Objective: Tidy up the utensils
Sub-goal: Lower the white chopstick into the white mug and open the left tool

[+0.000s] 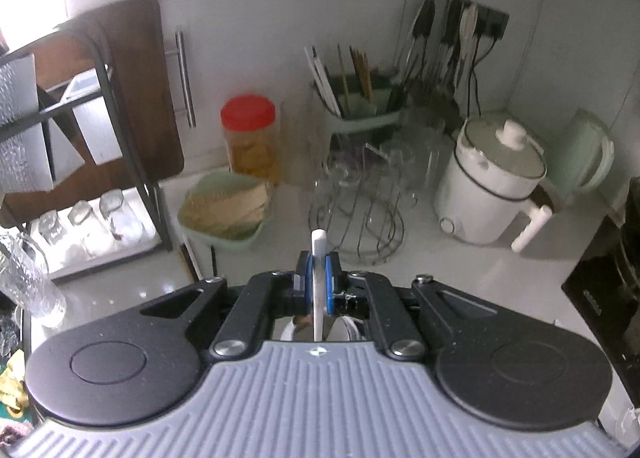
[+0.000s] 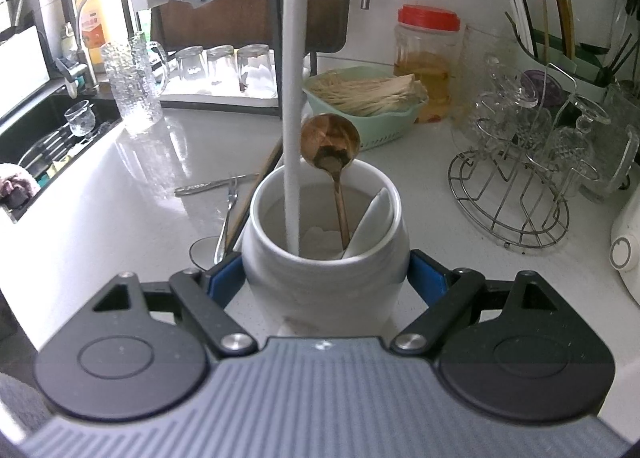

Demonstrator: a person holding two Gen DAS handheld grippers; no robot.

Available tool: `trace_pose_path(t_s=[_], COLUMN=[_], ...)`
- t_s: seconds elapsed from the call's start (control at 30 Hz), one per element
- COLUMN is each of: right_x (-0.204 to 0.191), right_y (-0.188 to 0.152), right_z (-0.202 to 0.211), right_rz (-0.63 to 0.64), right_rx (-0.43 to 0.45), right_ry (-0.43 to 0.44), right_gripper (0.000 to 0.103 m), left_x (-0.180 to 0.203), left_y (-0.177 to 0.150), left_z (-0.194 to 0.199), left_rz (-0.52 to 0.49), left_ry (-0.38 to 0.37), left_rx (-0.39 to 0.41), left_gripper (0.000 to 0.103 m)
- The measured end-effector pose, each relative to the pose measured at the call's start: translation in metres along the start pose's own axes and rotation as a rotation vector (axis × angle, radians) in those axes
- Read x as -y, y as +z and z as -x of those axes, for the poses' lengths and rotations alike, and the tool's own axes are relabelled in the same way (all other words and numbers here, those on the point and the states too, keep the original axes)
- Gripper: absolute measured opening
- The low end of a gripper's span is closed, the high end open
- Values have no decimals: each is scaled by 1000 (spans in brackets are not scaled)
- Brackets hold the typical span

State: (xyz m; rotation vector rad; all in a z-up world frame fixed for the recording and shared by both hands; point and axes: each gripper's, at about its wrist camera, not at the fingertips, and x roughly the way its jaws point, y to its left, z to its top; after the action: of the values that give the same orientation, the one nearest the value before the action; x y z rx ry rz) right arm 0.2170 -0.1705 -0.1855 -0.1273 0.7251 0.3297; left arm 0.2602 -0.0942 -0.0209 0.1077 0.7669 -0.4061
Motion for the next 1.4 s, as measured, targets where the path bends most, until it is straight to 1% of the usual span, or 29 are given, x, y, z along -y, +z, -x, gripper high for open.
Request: trace_pose_path(t_s=[0.2,0.33,0.57,0.63,0.7,0.8,1.07,1.4], right_x=[0,0,-2,-2,-2,-2,-3,-3], right_y=[0,-1,0,0,0,0,0,0], right_z=[0,1,1,1,1,2,1,1], right_rz=[2,-1,-6,-9,-11,-18,-26,-31], right_rx=[0,1,-1,-2,-3,-3,-6,-8], right_ry=[1,0,-8,-13,-16,-22,-33,-38], right_gripper=[89,89,89,89,89,89,89,89], left_x=[0,0,-6,-9,-14,-21,-49,-82], left_y=[-3,-5,-5,-5,-6,-9,-22,-51], left_z=[-12,-11,-1,2,4,9,9,-7], left_rz=[15,27,38,46,61,73,137,189], left_ry=[-5,-10,-14,-3,0,6,23,56], left_rx=[-77,-81,-36,-26,-9,20,40,15], left_gripper=[7,7,8,13,25,32,34,34])
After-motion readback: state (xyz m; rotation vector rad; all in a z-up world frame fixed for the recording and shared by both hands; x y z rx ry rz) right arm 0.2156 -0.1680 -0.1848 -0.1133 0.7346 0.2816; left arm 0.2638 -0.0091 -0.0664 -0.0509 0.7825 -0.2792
